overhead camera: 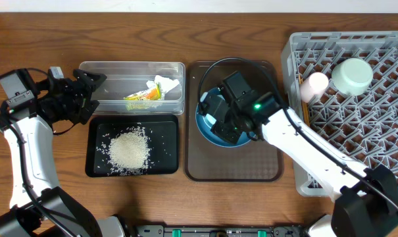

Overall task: Sort waste into correct bins and load items into the dishwasher rack
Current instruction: 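Lower the right gripper and grasp the light-blue bowl's rim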

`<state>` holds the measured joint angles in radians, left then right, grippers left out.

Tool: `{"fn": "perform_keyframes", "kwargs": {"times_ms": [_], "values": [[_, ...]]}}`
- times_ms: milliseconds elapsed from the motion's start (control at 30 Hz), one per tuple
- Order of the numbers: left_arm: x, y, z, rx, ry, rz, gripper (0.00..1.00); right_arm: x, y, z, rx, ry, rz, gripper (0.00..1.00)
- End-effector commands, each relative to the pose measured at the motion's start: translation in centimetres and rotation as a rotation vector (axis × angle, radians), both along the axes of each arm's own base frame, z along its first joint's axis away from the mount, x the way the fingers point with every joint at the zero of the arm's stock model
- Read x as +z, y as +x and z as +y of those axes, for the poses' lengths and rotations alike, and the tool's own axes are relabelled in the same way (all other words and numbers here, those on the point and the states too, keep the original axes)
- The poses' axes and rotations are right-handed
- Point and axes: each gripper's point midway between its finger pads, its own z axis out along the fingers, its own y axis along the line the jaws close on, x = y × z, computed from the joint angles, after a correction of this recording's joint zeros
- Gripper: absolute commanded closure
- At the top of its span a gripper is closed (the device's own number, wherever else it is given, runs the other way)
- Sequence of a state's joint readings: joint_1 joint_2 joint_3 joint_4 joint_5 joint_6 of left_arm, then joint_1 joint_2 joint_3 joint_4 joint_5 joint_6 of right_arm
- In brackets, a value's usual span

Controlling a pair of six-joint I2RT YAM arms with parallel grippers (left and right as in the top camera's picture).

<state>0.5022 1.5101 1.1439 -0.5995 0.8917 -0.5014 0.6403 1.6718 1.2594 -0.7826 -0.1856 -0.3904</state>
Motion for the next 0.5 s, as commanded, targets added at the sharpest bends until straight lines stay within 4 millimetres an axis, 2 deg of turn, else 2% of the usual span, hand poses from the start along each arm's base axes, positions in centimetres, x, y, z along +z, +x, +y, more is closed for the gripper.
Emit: {"fn": "perform_keyframes", "kwargs": {"times_ms": [0, 467], "values": [[0.3, 0.0, 0.0, 0.002, -0.012, -0.005, 0.06, -1.1, -0.4, 0.8, 0.056, -0.015, 0.008, 0.54], [0.3, 0.0, 0.0, 0.002, -0.012, -0.005, 0.06, -6.1, 0.3, 0.4, 0.076, -0.112, 0.055, 0.54]]}}
